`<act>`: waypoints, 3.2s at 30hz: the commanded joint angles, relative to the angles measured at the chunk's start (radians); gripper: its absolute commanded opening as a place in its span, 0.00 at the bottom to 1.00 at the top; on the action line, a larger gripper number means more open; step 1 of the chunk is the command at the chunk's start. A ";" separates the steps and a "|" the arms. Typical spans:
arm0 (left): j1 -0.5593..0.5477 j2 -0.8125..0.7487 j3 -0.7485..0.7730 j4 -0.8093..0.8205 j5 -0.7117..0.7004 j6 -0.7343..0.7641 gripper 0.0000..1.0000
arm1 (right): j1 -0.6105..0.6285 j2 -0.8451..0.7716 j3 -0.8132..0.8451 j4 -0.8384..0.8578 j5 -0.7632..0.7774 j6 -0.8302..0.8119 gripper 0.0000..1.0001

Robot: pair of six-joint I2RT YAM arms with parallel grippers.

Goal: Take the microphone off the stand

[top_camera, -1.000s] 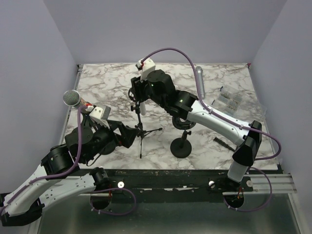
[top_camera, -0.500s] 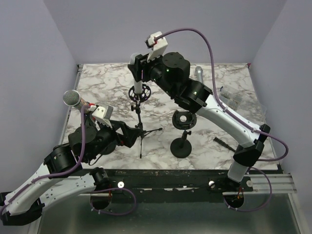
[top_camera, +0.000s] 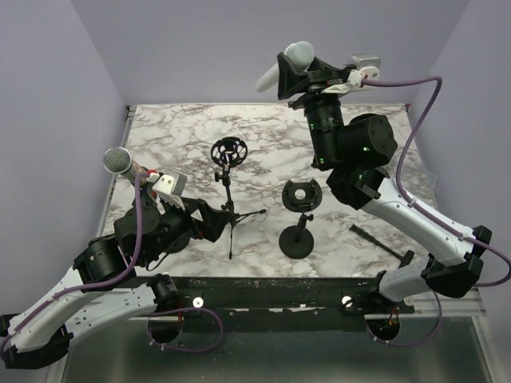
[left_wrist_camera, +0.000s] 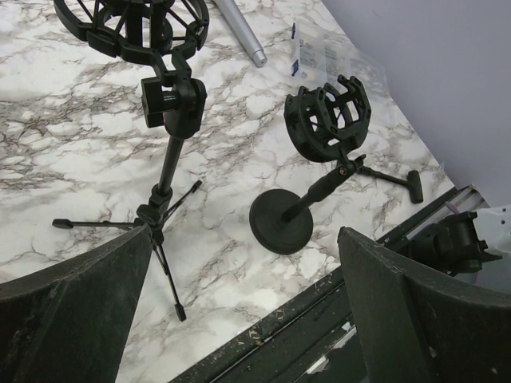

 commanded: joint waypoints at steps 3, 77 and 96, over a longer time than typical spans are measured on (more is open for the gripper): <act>0.003 0.004 0.003 0.005 -0.007 0.009 0.97 | -0.149 0.079 0.091 0.071 0.220 -0.209 0.01; 0.008 0.048 -0.047 0.064 0.030 -0.155 0.96 | -0.706 1.309 0.832 -0.687 -0.196 0.217 0.49; 0.009 0.042 0.007 0.016 0.076 -0.118 0.99 | -0.699 0.727 0.588 -1.064 -0.476 0.445 1.00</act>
